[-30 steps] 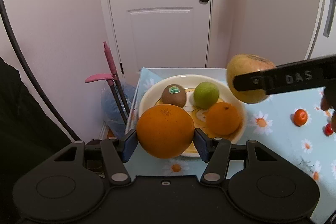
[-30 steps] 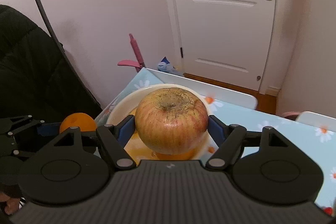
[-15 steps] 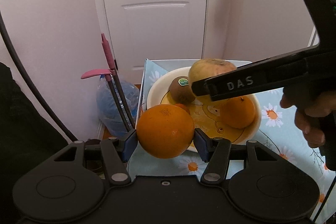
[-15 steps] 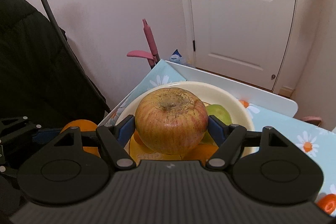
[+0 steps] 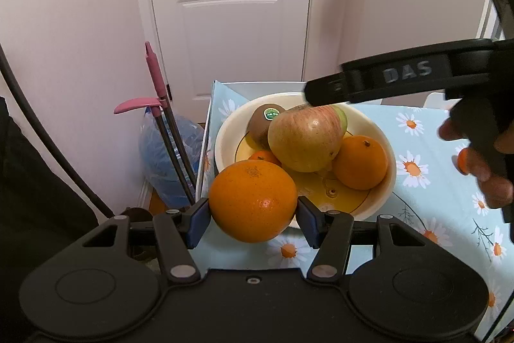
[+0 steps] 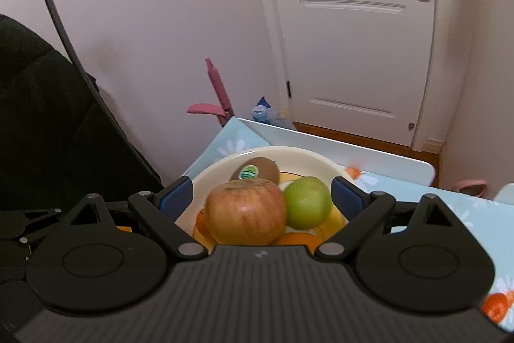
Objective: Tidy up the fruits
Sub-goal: 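Carry the big apple with the right gripper into the bowl and release, then lower the large orange into the bowl and open the left gripper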
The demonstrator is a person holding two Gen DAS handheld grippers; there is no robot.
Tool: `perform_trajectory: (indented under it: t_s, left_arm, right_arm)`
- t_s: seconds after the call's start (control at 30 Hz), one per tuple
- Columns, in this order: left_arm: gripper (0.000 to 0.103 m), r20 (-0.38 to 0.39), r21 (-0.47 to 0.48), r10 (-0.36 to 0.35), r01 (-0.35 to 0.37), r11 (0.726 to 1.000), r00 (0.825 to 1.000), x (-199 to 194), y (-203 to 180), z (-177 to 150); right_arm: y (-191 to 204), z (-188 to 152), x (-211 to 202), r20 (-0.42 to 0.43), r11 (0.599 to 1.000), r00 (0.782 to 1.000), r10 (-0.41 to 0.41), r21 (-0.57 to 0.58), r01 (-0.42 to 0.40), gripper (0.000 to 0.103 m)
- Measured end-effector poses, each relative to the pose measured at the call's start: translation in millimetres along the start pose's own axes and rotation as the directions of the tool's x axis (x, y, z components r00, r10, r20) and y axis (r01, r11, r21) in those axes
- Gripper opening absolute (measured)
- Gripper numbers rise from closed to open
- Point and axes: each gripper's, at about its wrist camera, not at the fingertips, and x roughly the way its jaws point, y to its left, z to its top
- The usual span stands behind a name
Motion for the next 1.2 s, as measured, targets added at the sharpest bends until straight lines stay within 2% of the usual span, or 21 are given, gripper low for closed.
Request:
perform_trajectory:
  t_s: [0.27,0.67,0.73,0.77,0.8,0.83,1.2]
  left_arm:
    - [0.062,-0.003,0.002,-0.007,0.007,1.0,1.0,7.0,-11.3,-1.6]
    - [0.063,0.001,0.067,0.002,-0.002,0.998,1.0,21.4,-26.9,1.4]
    - [0.073,0.016,0.077,-0.008,0.007,0.997,1.0,20.0,-26.4,0.5]
    - [0.089,0.035,0.085,-0.013,0.01,0.996,0.999,16.5,-26.3,1.1]
    - [0.098,0.061,0.091,-0.01,0.005,0.996,0.998,12.2,-27.0,2.1]
    - [0.099,0.081,0.096,-0.007,-0.001,0.995,0.997,7.8,-27.4,2.8]
    - [0.099,0.113,0.099,-0.02,0.009,0.995,0.993,-23.4,-30.4,12.5]
  right_arm:
    - [-18.8,-8.3,-16.4,-0.003,0.999,1.0,-0.027,0.036,0.028,0.103]
    - [-26.9,-22.5,-32.7,-0.008,0.997,0.998,-0.061,0.054,0.061,0.103]
    - [-27.6,-25.2,-35.2,-0.008,0.996,0.998,-0.066,0.059,0.067,0.103]
    - [-28.0,-26.2,-36.4,-0.009,0.996,0.997,-0.07,0.062,0.071,0.103]
    - [-27.8,-26.8,-37.7,-0.008,0.995,0.997,-0.073,0.064,0.073,0.103]
    - [-27.7,-27.5,-39.5,-0.008,0.995,0.997,-0.075,0.067,0.075,0.103]
    - [-19.4,-31.4,-74.3,0.006,0.989,0.993,-0.119,0.086,0.118,0.103]
